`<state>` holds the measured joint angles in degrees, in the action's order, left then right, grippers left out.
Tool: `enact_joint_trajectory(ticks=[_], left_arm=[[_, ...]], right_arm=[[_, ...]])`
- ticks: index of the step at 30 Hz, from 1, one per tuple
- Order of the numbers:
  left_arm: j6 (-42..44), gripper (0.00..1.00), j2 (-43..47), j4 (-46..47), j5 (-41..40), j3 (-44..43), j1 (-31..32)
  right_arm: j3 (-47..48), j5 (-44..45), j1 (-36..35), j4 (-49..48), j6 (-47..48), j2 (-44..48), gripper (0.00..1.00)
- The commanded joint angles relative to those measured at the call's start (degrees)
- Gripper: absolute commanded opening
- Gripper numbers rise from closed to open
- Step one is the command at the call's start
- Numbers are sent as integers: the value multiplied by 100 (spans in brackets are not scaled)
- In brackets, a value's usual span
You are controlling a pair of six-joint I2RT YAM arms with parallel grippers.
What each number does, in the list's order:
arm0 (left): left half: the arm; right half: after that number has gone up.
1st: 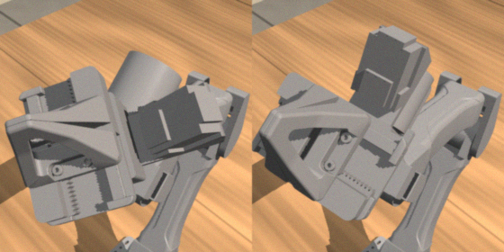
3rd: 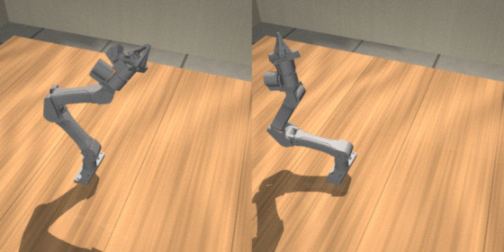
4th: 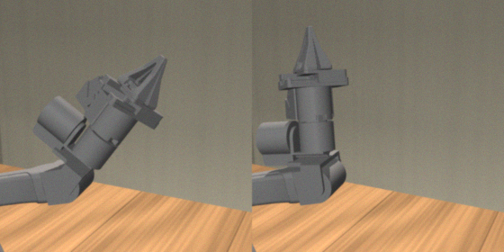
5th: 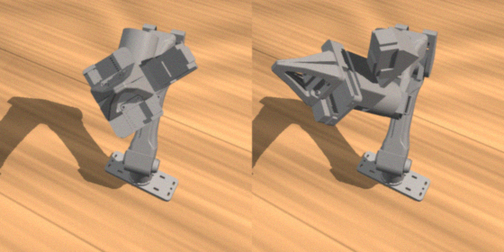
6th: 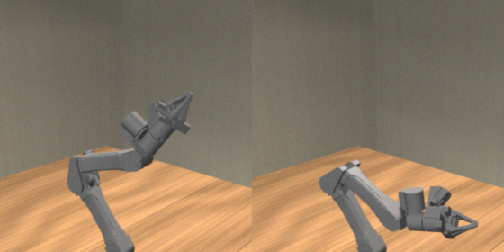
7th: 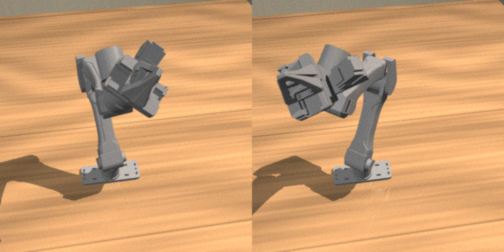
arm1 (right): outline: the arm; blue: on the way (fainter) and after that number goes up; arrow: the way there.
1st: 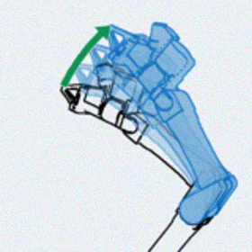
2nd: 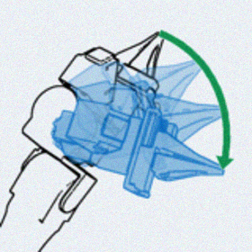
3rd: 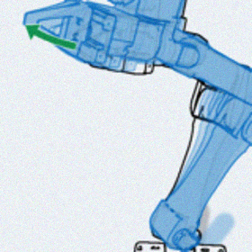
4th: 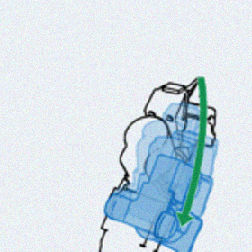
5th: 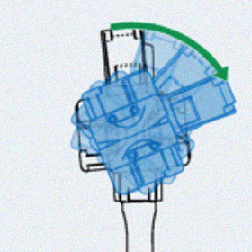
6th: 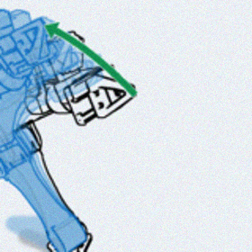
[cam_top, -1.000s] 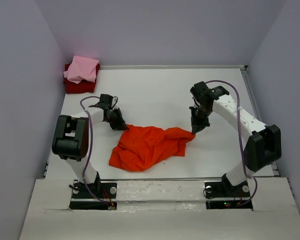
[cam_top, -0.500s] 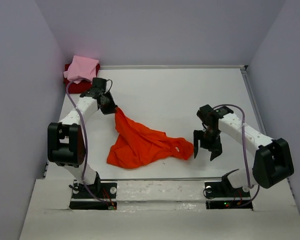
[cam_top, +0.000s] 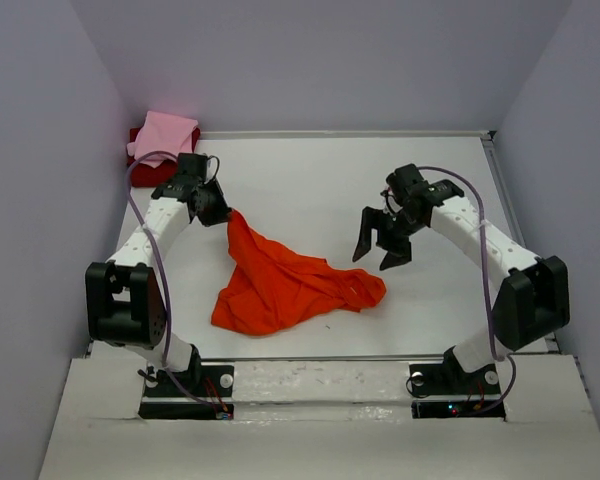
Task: Fold and stack the t-shirts
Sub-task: Move the tshirt to the center of the board, then flatten out the tshirt
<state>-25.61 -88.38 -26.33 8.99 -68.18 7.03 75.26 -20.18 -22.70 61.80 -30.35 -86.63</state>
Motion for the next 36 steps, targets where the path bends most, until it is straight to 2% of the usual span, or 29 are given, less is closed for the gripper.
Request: enact_joint_trajectory(ticks=[1,3,7,18,24,27,36], left_arm=[[187,0,242,-171,23,-90,-17],[196,0,260,-180,41,-107,-17],[196,0,269,-171,85,-116,-17],[240,0,110,-215,94,-274,-17],[240,0,23,-197,129,-327,-17],[240,0,-21,-224,138,-415,-17],[293,0,-66,-250,146,-494,-17]], right_arm=[[-459,-1346,46,-1230,-190,-415,80],[-618,-1628,46,-1705,-323,-512,80],[-461,-1901,-6,-1944,-218,-854,78],[129,-1814,-191,-1400,125,-1277,76],[-73,-1761,-393,-1320,196,-1277,71],[-240,-1708,-455,-1363,231,-1286,63],[-319,-1629,-508,-1495,863,-1698,61]])
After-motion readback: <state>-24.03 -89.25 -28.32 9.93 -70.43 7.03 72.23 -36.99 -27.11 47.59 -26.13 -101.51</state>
